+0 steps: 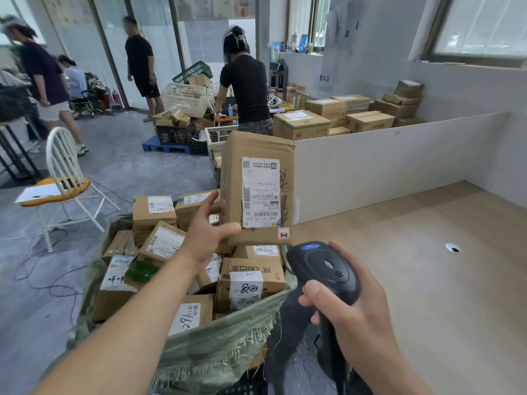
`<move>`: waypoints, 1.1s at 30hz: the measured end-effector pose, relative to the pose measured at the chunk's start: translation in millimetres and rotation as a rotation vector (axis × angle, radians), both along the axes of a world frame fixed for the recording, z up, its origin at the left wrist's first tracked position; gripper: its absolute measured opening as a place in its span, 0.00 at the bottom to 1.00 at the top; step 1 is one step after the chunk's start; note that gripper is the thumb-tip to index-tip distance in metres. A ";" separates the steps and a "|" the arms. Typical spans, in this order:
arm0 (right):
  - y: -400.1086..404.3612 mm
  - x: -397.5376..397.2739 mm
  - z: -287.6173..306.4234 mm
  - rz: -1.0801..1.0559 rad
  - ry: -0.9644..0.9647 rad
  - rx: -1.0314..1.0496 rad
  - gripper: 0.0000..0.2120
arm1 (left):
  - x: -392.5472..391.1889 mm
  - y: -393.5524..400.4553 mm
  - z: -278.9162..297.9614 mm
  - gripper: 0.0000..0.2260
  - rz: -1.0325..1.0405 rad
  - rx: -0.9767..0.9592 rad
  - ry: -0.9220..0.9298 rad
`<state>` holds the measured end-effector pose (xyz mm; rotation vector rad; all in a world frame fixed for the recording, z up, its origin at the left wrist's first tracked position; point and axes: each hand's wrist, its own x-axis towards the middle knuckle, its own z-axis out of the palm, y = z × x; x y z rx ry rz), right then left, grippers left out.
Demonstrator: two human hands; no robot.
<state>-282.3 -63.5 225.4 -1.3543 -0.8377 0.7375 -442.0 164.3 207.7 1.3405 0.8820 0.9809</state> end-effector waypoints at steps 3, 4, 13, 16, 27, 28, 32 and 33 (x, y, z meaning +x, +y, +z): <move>-1.6 -2.6 1.9 0.014 0.015 -0.011 0.39 | -20.8 24.7 26.9 0.30 0.083 -0.027 0.146; -1.0 -3.7 1.7 0.018 0.018 -0.012 0.38 | -28.1 33.2 34.4 0.28 0.112 -0.041 0.219; 13.2 -14.1 -14.5 0.020 0.043 -0.019 0.36 | -68.0 67.1 29.5 0.19 0.230 -0.076 0.533; 18.7 -18.5 -19.1 0.018 0.037 -0.018 0.36 | -66.3 69.5 20.3 0.19 0.328 -0.066 0.575; 39.5 -34.4 -23.2 0.011 0.016 0.011 0.36 | -46.3 87.5 16.9 0.22 0.253 0.086 0.904; 41.0 -36.3 -24.8 0.009 0.016 0.011 0.37 | -40.3 86.5 17.1 0.25 0.275 0.131 0.992; 44.4 -36.4 -30.4 -0.005 0.007 0.010 0.32 | -15.9 83.4 15.8 0.31 0.320 0.290 1.159; 44.6 -34.9 -31.6 -0.009 0.000 0.006 0.31 | -11.5 82.3 14.0 0.32 0.314 0.327 1.196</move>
